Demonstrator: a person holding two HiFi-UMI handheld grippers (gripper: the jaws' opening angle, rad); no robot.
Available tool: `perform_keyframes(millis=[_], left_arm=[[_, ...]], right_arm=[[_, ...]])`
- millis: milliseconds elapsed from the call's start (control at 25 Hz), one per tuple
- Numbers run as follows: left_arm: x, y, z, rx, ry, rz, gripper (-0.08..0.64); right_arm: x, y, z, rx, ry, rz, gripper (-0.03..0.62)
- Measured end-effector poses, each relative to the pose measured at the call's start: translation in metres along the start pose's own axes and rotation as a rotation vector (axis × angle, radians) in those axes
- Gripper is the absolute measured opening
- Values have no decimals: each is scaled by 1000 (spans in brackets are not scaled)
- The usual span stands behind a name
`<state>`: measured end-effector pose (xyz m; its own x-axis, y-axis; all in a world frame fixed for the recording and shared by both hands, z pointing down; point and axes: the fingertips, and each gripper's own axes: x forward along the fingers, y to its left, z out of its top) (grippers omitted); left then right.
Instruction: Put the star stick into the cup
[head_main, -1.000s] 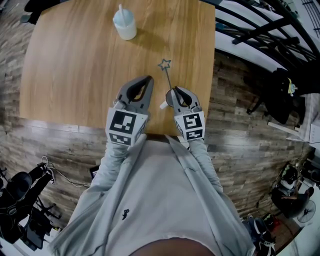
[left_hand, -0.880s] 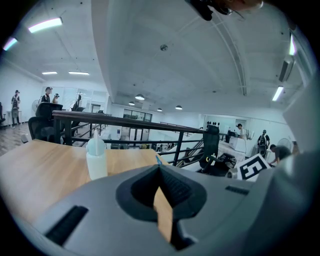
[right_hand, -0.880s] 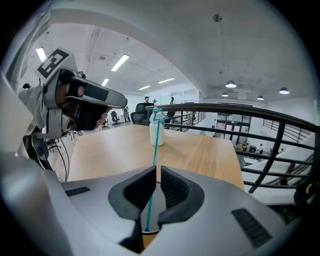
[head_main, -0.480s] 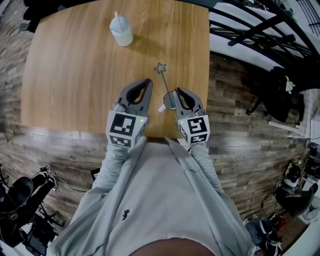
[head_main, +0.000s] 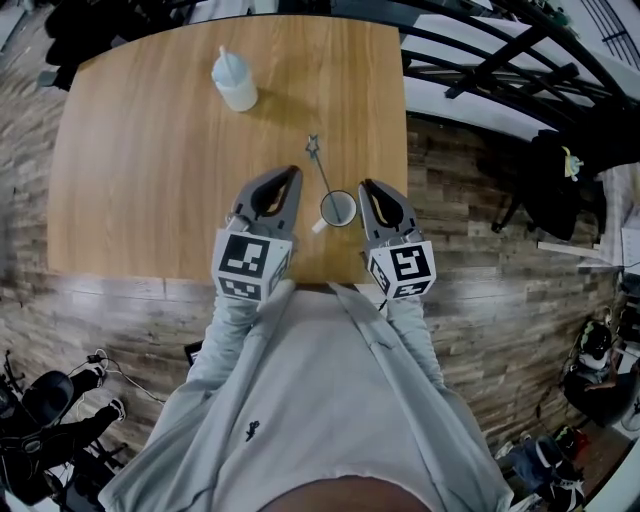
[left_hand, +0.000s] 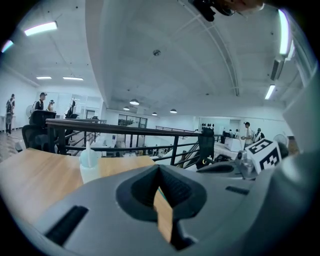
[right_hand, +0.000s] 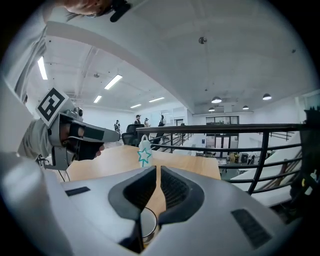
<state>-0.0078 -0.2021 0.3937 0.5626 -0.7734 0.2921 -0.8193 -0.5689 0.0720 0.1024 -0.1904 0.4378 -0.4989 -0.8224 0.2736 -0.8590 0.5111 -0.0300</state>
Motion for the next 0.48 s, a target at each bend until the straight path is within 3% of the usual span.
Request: perform_keyframes(millis=[480], left_arm=[[-3, -11, 19, 22, -36, -16, 18]], right_arm=[[-47, -31, 61, 24, -148, -60, 20]])
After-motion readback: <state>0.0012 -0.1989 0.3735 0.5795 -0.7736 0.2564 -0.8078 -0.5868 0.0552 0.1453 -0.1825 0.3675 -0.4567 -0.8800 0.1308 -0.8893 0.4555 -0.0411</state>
